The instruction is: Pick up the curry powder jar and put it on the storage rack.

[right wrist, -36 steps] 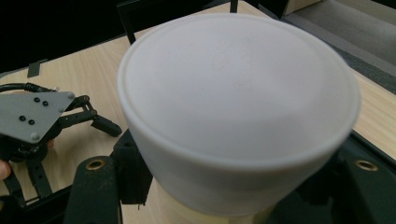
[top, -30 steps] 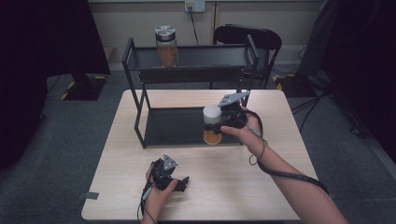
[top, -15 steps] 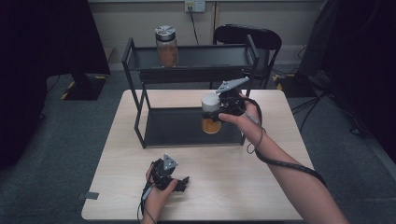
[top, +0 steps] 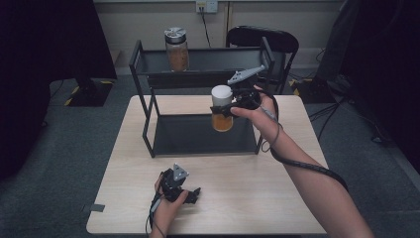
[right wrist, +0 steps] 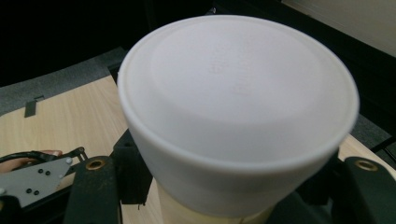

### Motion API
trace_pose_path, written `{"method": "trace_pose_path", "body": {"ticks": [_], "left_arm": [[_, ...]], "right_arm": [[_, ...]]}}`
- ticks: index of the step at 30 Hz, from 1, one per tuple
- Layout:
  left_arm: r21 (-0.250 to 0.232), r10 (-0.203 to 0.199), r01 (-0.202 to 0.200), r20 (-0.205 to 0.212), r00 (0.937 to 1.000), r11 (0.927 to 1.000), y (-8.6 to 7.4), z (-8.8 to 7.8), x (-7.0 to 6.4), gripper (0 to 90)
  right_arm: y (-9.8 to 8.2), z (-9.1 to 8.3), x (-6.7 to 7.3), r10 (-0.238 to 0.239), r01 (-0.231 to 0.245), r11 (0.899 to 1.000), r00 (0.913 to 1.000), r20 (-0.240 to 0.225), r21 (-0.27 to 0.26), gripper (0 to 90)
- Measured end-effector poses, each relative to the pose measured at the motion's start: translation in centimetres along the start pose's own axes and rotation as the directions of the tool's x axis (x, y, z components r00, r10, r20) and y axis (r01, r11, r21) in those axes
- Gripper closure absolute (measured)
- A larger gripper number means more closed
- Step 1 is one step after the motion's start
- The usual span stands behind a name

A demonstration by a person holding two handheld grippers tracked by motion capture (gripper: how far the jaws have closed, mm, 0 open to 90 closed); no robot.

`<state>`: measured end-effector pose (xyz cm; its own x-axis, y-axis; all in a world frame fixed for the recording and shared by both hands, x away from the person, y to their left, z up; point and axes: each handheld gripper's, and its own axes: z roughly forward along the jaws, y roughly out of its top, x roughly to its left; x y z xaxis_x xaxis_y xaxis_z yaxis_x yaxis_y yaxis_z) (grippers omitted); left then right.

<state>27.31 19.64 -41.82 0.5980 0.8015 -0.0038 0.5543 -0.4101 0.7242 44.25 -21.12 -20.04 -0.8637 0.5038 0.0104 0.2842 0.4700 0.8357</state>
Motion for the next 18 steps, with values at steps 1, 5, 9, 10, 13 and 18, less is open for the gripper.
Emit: {"method": "trace_pose_path", "body": {"ticks": [1,5,9,10,13,18], "left_arm": [[-0.001,-0.002,0.002,0.001,1.0,1.0,0.0,0.0,0.0,0.0],[-0.001,-0.001,0.001,0.0,1.0,1.0,0.0,0.0,0.0,0.0],[0.0,-0.001,0.001,0.001,1.0,1.0,0.0,0.0,0.0,0.0],[-0.001,-0.001,0.001,0.0,1.0,1.0,0.0,0.0,0.0,0.0],[0.0,-0.001,0.001,0.0,1.0,1.0,0.0,0.0,0.0,0.0],[-0.001,-0.001,0.001,0.001,1.0,1.0,0.0,0.0,0.0,0.0]], "right_arm": [[0.2,-0.1,-0.1,0.008,-0.008,1.0,1.0,-0.003,-0.002,35.0],[1.1,-0.6,-0.1,0.001,-0.001,1.0,1.0,0.007,0.001,35.1],[2.0,-1.2,-0.2,0.0,0.0,1.0,1.0,0.009,-0.004,35.1],[2.3,-1.3,-0.2,0.0,0.0,1.0,1.0,0.009,-0.005,35.1],[2.9,-1.7,-0.2,0.001,-0.001,1.0,1.0,0.007,-0.014,35.1],[4.0,-2.3,0.0,-0.002,0.002,1.0,1.0,0.005,-0.021,35.1]]}}
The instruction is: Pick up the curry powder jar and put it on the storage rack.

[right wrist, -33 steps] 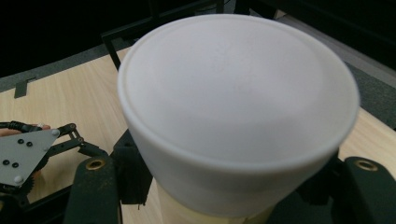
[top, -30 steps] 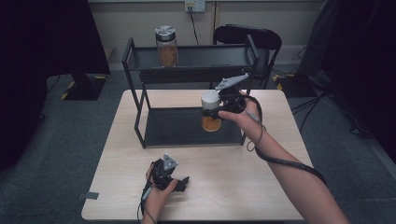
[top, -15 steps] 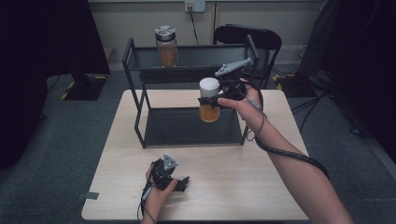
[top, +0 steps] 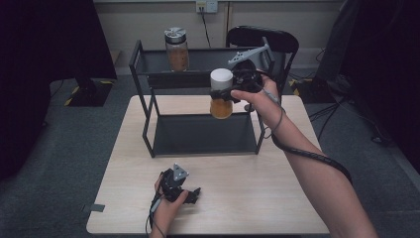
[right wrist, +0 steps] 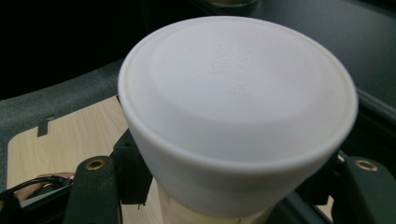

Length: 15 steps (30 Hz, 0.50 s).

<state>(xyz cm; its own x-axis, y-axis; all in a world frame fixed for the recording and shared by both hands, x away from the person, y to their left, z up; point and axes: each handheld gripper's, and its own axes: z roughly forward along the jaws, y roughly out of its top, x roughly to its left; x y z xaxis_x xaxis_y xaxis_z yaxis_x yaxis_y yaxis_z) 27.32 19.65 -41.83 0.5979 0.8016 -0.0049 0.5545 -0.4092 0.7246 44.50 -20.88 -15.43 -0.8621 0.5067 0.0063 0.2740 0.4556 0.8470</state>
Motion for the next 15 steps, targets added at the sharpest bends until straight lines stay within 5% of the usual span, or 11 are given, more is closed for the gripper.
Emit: {"method": "trace_pose_path", "body": {"ticks": [15], "left_arm": [[0.002,0.002,-0.002,0.0,1.0,1.0,0.0,0.0,0.0,0.0]], "right_arm": [[2.4,-1.2,0.1,-0.009,0.009,1.0,0.9999,0.005,-0.011,35.1]]}}
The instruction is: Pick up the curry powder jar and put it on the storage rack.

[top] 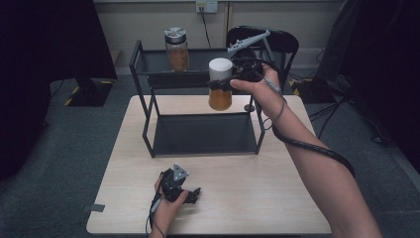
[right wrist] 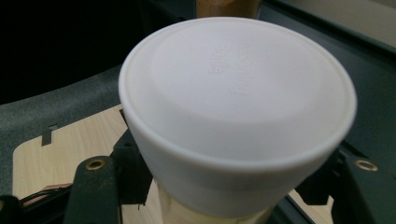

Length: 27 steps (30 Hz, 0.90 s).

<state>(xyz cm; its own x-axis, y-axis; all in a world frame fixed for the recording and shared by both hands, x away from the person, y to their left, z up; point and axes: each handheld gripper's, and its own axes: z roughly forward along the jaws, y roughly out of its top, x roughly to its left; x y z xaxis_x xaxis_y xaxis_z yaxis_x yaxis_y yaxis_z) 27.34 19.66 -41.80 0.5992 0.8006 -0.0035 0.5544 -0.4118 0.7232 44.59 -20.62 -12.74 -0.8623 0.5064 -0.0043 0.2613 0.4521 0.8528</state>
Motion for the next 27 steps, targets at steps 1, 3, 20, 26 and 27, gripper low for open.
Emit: {"method": "trace_pose_path", "body": {"ticks": [1,3,20,26,27], "left_arm": [[0.0,0.0,0.0,0.0,1.0,1.0,0.0,0.0,0.0,0.0],[0.0,0.001,-0.001,-0.001,1.0,1.0,0.0,0.0,0.0,0.0],[-0.001,0.0,0.0,-0.001,1.0,1.0,0.0,0.0,0.0,0.0],[-0.003,0.0,0.0,-0.002,1.0,1.0,0.0,0.0,0.0,0.0],[-0.003,0.0,0.0,-0.002,1.0,1.0,0.0,0.0,0.0,0.0]], "right_arm": [[0.2,-0.1,0.0,-0.001,0.001,1.0,1.0,-0.001,-0.002,35.1],[0.6,-0.3,0.0,-0.006,0.006,1.0,1.0,0.001,-0.004,35.1],[4.1,-1.3,0.7,-0.029,0.029,1.0,0.9996,-0.004,-0.01,35.1],[5.4,-1.5,0.9,-0.047,0.047,0.999,0.9989,-0.006,-0.016,35.1],[5.6,-1.5,0.9,-0.048,0.048,0.999,0.9988,-0.006,-0.018,35.1]]}}
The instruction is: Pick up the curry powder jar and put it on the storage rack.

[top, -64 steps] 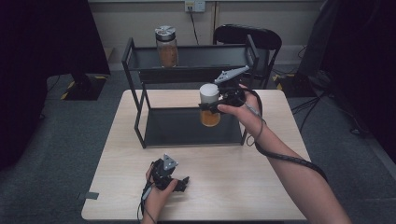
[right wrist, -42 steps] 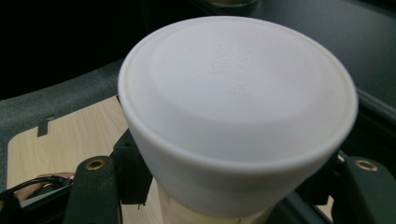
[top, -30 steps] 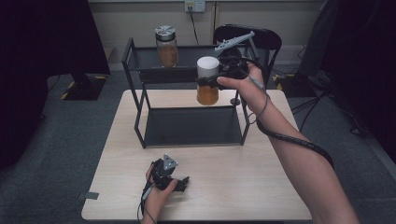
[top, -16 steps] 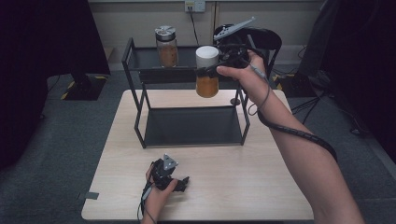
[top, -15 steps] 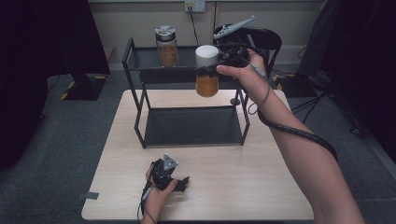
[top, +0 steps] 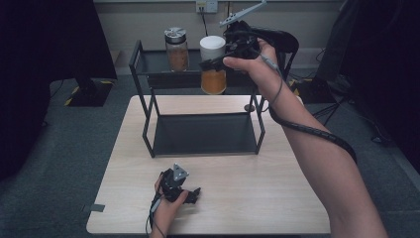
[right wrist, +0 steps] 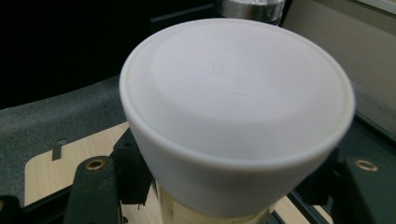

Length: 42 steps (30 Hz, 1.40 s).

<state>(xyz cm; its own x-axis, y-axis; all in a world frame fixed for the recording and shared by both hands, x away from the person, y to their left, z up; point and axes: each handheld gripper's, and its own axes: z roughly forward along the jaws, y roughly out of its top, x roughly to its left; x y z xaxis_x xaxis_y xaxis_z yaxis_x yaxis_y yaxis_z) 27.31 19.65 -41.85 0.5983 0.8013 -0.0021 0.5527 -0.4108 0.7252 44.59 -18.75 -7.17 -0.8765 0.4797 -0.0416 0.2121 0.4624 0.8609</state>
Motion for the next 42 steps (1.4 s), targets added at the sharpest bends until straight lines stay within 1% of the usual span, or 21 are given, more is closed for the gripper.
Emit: {"method": "trace_pose_path", "body": {"ticks": [4,6,11,15,20,24,29,33,35,38,41,42], "left_arm": [[0.0,0.0,0.0,0.0,1.0,1.0,0.0,0.0,0.0,0.0],[0.0,0.0,0.0,0.0,1.0,1.0,0.0,0.0,0.0,0.0],[0.0,0.001,-0.001,-0.001,1.0,1.0,0.0,0.0,0.0,0.0],[0.0,0.001,-0.001,0.0,1.0,1.0,0.0,0.0,0.0,0.0],[0.0,0.0,0.0,0.0,1.0,1.0,0.0,0.0,0.0,0.0],[0.0,0.0,0.0,0.0,1.0,1.0,0.0,0.0,0.0,0.0],[0.0,-0.001,0.001,0.0,1.0,1.0,0.0,0.0,0.0,0.0],[0.0,-0.001,0.001,0.0,1.0,1.0,0.0,0.0,0.0,0.0],[-0.001,-0.001,0.001,0.0,1.0,1.0,0.0,0.0,0.0,0.0],[-0.001,-0.001,0.001,0.0,1.0,1.0,0.0,0.0,0.0,0.0],[-0.001,-0.001,0.001,0.0,1.0,1.0,0.0,0.0,0.0,0.0],[0.0,0.0,0.0,0.0,1.0,1.0,0.0,0.0,0.0,0.0]], "right_arm": [[0.6,-0.1,-0.2,0.001,-0.001,1.0,1.0,-0.001,-0.005,35.1],[1.0,-0.2,-0.2,-0.003,0.003,1.0,1.0,0.006,-0.004,35.1],[1.8,-0.6,-0.7,0.006,-0.005,1.0,0.9997,0.024,-0.014,35.1],[2.2,-0.8,-1.4,0.024,-0.023,0.999,0.9987,0.044,-0.028,35.1],[2.6,-0.8,-2.3,0.052,-0.048,0.998,0.9953,0.082,-0.041,35.0],[2.9,-0.4,-2.5,0.059,-0.055,0.998,0.9905,0.124,-0.04,35.0],[3.3,0.6,-2.9,0.062,-0.059,0.998,0.9869,0.149,-0.027,35.0],[2.8,1.5,-3.0,0.092,-0.085,0.995,0.9814,0.168,-0.048,35.0],[2.6,2.1,-3.3,0.113,-0.105,0.993,0.9783,0.174,-0.052,35.0],[2.4,2.6,-3.5,0.128,-0.121,0.991,0.9739,0.187,-0.052,35.0],[2.2,2.8,-3.9,0.142,-0.135,0.99,0.9714,0.19,-0.051,35.0],[2.1,2.9,-4.0,0.14,-0.133,0.99,0.9714,0.192,-0.05,35.0]]}}
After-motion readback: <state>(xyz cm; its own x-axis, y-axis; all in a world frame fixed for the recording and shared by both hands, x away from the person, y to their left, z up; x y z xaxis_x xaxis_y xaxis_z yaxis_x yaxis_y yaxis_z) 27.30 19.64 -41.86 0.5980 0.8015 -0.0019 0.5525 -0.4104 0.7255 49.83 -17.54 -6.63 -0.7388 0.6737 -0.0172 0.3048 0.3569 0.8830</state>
